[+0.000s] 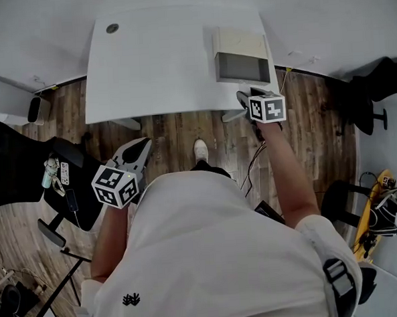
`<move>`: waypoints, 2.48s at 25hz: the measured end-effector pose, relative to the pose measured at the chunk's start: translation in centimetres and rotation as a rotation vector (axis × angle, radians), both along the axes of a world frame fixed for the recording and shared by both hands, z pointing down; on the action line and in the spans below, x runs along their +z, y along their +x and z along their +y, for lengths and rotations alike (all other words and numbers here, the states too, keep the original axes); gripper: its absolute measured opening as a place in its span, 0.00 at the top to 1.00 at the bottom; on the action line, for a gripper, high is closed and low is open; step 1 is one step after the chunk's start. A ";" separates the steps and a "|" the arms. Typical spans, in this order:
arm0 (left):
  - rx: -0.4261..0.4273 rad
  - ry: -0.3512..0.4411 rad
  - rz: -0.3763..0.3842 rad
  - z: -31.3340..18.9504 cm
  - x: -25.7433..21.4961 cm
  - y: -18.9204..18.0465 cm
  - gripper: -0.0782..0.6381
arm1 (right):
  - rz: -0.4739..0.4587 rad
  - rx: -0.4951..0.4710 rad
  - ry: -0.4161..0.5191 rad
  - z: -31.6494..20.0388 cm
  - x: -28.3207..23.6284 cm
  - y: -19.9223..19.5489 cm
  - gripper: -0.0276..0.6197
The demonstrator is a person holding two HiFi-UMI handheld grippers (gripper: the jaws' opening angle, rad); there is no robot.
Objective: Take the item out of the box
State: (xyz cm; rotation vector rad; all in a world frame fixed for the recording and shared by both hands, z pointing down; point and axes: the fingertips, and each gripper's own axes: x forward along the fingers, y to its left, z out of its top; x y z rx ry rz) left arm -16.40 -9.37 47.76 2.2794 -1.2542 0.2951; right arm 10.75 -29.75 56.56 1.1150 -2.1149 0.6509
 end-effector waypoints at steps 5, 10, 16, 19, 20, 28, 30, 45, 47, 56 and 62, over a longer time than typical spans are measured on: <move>0.030 0.002 -0.005 2.3 0.4 -0.2 0.88 | -0.028 -0.003 0.027 3.9 -1.3 -1.2 0.68; 0.060 -0.002 0.000 4.3 1.0 -0.2 0.88 | -0.073 -0.006 0.057 7.9 -2.3 -2.5 0.68; 0.100 0.015 0.013 5.5 0.6 0.2 0.88 | -0.126 0.013 0.091 12.4 -3.3 -3.4 0.68; 0.116 0.024 0.018 6.0 0.4 0.6 0.88 | -0.155 0.012 0.119 14.6 -3.9 -3.8 0.68; 0.121 0.025 0.017 6.3 0.4 0.7 0.88 | -0.163 0.008 0.125 15.5 -4.0 -4.0 0.68; 0.137 0.031 0.019 7.7 0.5 0.7 0.88 | -0.189 -0.027 0.120 20.6 -4.0 -5.4 0.68; 0.139 0.033 0.020 7.9 0.5 0.7 0.88 | -0.196 -0.034 0.112 21.4 -3.9 -5.8 0.68; 0.180 0.053 0.021 7.8 -0.3 0.5 0.88 | -0.206 -0.070 0.152 21.5 -6.0 -7.9 0.68; 0.177 0.054 0.021 7.7 -0.3 0.3 0.88 | -0.206 -0.076 0.155 21.4 -6.2 -8.1 0.68; 0.166 0.062 0.027 7.6 -0.3 -0.5 0.88 | -0.203 -0.090 0.174 21.1 -6.8 -8.8 0.68; 0.150 0.059 0.029 7.6 0.0 -1.2 0.88 | -0.200 -0.100 0.179 20.9 -6.8 -9.3 0.68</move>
